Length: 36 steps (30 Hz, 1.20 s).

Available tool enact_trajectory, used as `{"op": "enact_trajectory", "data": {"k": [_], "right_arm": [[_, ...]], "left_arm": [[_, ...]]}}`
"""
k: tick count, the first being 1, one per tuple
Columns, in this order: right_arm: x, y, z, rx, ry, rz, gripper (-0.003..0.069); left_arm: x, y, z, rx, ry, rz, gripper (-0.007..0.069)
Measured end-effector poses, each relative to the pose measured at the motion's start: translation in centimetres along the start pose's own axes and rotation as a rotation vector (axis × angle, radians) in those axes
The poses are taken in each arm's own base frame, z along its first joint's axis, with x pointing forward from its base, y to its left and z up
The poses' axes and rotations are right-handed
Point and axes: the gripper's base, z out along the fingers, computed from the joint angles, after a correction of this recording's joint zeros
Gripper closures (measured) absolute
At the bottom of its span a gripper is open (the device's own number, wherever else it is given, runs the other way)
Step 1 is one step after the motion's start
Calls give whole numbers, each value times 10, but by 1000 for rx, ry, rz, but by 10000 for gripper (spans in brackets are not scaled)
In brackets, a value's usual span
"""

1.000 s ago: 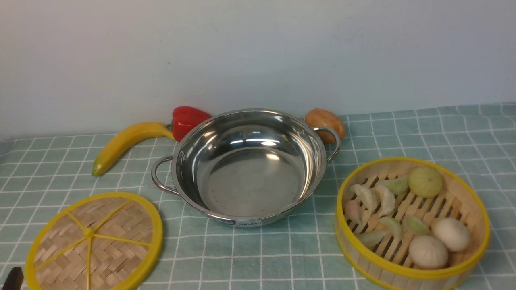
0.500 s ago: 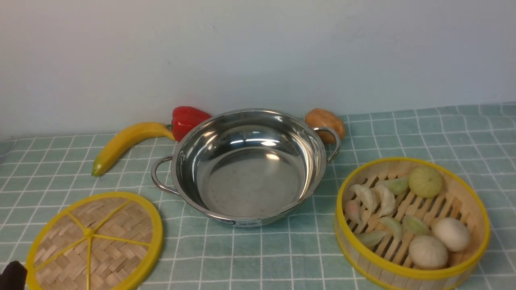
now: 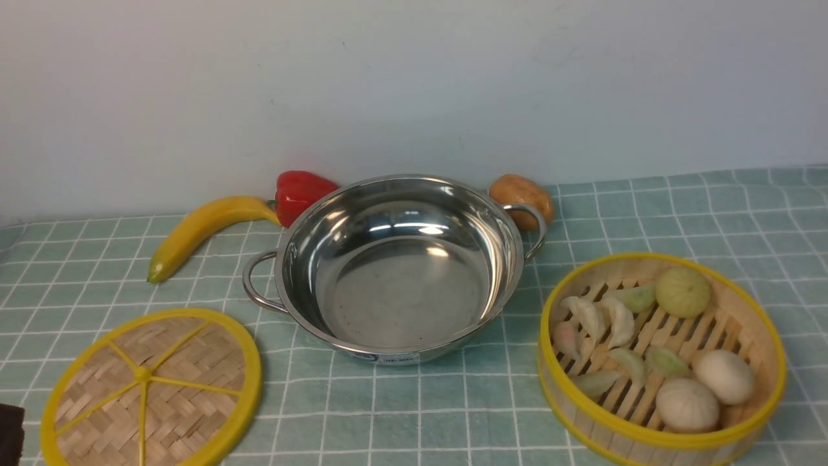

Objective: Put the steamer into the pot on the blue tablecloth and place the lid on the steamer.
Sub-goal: 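Reach for and grasp the rim of the bamboo steamer holding the buns with the right gripper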

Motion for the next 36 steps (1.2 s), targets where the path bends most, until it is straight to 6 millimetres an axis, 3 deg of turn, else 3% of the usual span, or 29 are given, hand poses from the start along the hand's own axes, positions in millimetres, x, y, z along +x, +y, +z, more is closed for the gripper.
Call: {"op": "enact_trajectory", "data": {"k": [3, 7, 9, 11, 13, 14, 16, 17, 19, 20, 21, 24, 25, 27, 29, 32, 35, 36], "right_arm": [[0, 0, 0, -3, -4, 41, 419], [-15, 13, -2, -170, -137, 338, 419], [-29, 25, -8, -348, -254, 405, 419], [-47, 52, -21, -569, -391, 368, 419], [-55, 68, -27, -660, -446, 309, 419], [-65, 101, -36, -774, -514, 139, 419], [-69, 133, -39, -819, -519, -84, 419], [-71, 158, -36, -808, -489, -263, 419], [-71, 185, -27, -740, -409, -511, 419], [-71, 188, -25, -728, -400, -537, 419], [-73, 201, -11, -605, -327, -720, 419], [-87, 201, 22, -264, -221, -814, 419], [-87, 202, 24, -263, -221, -822, 419], [-97, 187, 49, 47, -153, -874, 419], [-97, 173, 64, 210, -77, -936, 419], [-86, 142, 87, 440, 172, -1045, 419], [-60, 112, 110, 531, 540, -1098, 419], [-58, 111, 111, 530, 559, -1096, 419]], "left_arm": [[-1, 0, 0, 4, -7, -41, 382], [-14, -13, -2, 79, -113, -130, 382], [-30, -34, -7, 176, -221, -114, 382], [-53, -69, -22, 326, -379, 2, 382], [-62, -86, -29, 384, -441, 89, 382], [-71, -112, -40, 442, -508, 291, 382], [-78, -137, -45, 445, -522, 474, 382], [-81, -152, -42, 383, -470, 656, 382], [-87, -167, -31, 257, -357, 802, 382], [-86, -165, -30, 238, -342, 820, 382], [-91, -169, -13, 88, -207, 899, 382], [-96, -164, 18, -176, 43, 961, 382], [-96, -163, 20, -194, 60, 963, 382], [-94, -150, 51, -417, 313, 977, 382], [-92, -143, 65, -509, 438, 991, 382], [-83, -120, 94, -659, 693, 1034, 382], [-73, -97, 120, -741, 883, 1062, 382], [-72, -96, 121, -743, 891, 1064, 382]]}}
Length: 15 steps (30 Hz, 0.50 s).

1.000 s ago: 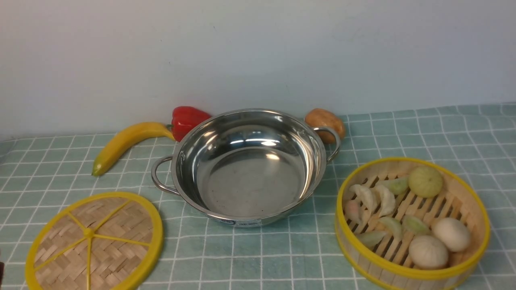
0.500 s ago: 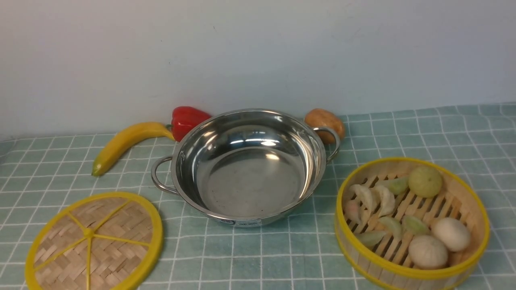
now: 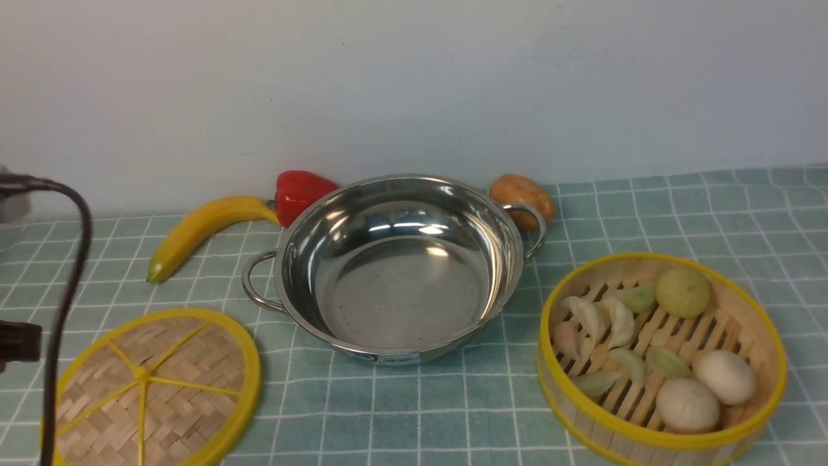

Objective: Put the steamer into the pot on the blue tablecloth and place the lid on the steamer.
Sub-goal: 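Reach for and grasp the rim of the bamboo steamer holding the buns with the right gripper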

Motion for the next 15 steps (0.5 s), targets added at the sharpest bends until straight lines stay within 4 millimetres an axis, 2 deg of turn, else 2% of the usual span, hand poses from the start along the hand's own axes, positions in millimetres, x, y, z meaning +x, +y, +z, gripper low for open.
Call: {"op": "enact_trajectory", "data": {"k": [1, 4, 5, 8, 9, 10, 12, 15], "right_arm": [[3, 11, 18, -81, 95, -13, 419], [8, 26, 51, -183, 233, 7, 419], [8, 26, 51, -183, 233, 4, 419], [19, 35, 97, -189, 403, -12, 419], [21, 37, 108, -187, 440, -12, 419], [21, 37, 110, -186, 447, -12, 419], [19, 43, 132, -190, 519, -7, 419], [6, 51, 153, -198, 572, -16, 419]], "left_arm": [[-5, -2, 15, 1, 54, 17, 382], [-13, -5, 33, 5, 96, 28, 382], [-14, -5, 35, 5, 97, 28, 382], [-20, -8, 50, 10, 115, 36, 382], [-21, -9, 52, 14, 115, 35, 382], [-21, -9, 53, 14, 118, 36, 382], [-22, -11, 57, 25, 125, 30, 382], [-24, -12, 59, 40, 115, 20, 382]]}}
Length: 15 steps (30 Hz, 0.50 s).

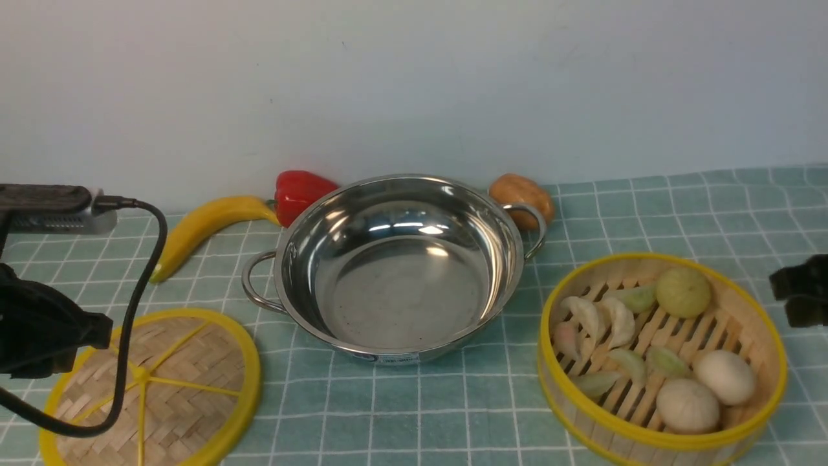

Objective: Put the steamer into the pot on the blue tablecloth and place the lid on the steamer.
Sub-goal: 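Reach for and grasp the rim of the bamboo steamer holding the buns with the right gripper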

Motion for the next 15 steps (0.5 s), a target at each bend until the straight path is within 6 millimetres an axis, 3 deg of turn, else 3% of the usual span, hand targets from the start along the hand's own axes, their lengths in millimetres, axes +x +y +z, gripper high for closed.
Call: {"op": "enact_trajectory", "data": {"k": [8, 15], "right_arm": [[-37, 6, 19, -3, 80, -9, 419], [-39, 2, 46, 25, 156, -23, 419]], "left_arm": [[-1, 0, 0, 3, -7, -2, 382], [-1, 0, 0, 3, -7, -2, 382]]}}
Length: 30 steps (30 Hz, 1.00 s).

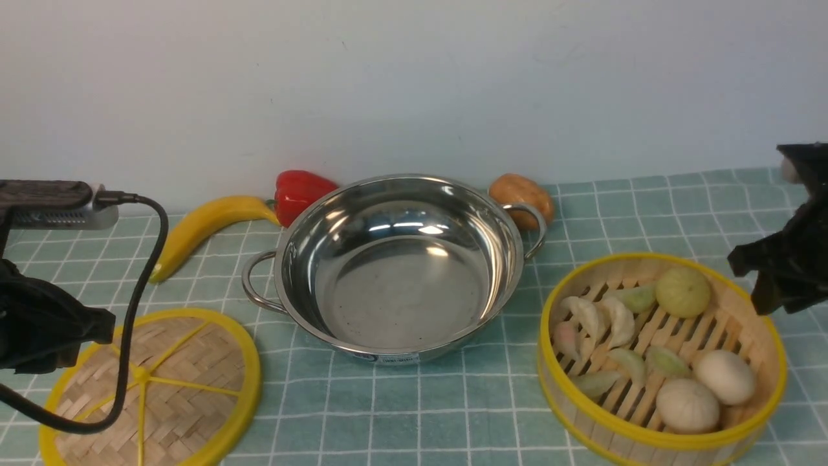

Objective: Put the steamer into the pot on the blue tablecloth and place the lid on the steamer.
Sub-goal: 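Reach for and grasp the rim of the bamboo steamer holding the buns with the right gripper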

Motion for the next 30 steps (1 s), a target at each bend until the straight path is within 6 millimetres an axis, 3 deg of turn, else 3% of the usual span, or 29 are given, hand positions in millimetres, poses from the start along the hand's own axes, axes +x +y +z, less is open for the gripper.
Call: {"op": "enact_trajectory", "data": {"k": [9, 13, 17, 18, 26, 30], "right_arm": [[-5, -3, 38, 12, 57, 1, 421], [-5, -5, 47, 25, 72, -7, 456], [-6, -5, 47, 31, 68, -5, 538], [-5, -6, 47, 40, 78, -17, 591], [1, -8, 39, 73, 141, -26, 592], [9, -9, 16, 88, 169, -30, 589]], "left_arm": [[0, 0, 0, 2, 0, -1, 382], [0, 0, 0, 2, 0, -1, 382], [0, 0, 0, 2, 0, 0, 382], [0, 0, 0, 2, 0, 0, 382], [0, 0, 0, 3, 0, 2, 382], [0, 0, 0, 3, 0, 5, 382]]}}
